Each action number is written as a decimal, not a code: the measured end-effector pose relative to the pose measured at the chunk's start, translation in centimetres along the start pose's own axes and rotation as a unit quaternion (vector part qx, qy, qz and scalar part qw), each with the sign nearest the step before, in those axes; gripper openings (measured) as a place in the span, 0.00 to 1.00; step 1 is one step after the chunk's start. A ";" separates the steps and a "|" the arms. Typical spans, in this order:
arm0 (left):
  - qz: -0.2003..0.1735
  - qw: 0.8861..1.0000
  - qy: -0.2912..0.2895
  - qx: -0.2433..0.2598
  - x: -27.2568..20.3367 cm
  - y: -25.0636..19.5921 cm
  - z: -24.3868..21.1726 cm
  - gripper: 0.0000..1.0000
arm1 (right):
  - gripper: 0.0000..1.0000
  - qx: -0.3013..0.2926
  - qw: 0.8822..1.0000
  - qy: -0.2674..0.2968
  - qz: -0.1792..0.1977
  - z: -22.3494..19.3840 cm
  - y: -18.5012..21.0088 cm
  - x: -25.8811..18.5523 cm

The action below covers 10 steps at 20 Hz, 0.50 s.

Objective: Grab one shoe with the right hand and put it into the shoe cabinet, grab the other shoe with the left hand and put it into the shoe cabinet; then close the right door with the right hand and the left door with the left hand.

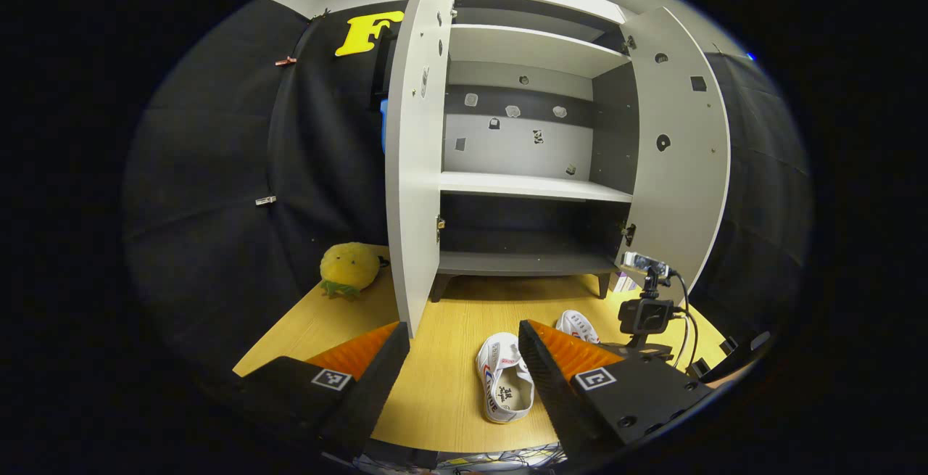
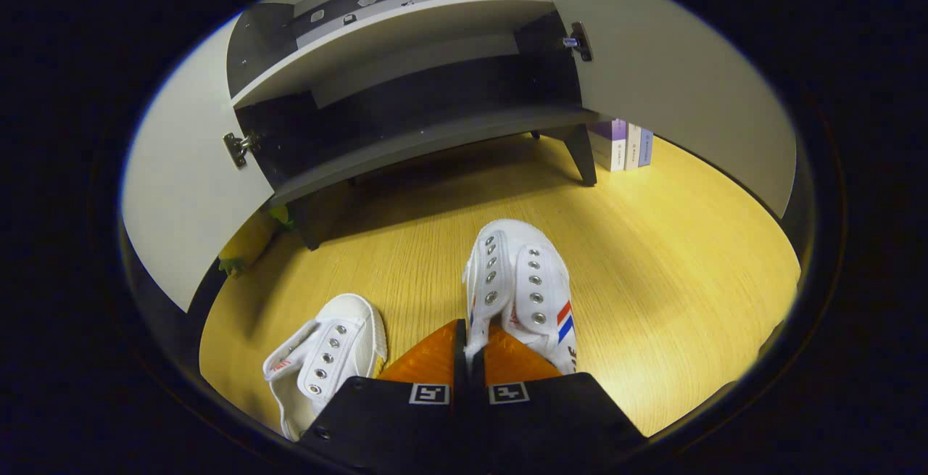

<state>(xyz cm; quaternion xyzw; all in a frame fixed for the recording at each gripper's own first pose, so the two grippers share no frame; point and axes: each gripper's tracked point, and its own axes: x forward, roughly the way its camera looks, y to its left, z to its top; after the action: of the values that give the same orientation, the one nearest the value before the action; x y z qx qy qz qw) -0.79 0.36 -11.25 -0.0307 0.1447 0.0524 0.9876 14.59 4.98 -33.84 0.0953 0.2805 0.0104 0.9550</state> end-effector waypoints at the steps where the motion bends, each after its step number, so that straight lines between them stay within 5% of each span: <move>1: -0.001 1.000 0.001 0.000 -0.1 0.0 0.0 0.95 | 0.05 -0.002 1.000 -0.003 0.005 0.4 0.3 -0.2; 10: -0.005 1.000 -0.016 0.008 -1.3 0.5 0.7 0.95 | 0.05 -0.024 0.999 -0.035 0.027 3.3 1.9 -4.8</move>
<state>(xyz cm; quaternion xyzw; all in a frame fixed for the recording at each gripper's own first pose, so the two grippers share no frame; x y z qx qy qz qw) -1.88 0.77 -10.20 -0.0229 0.1288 0.0463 0.9903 12.44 5.86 -28.19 0.0802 0.2435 0.0399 0.9658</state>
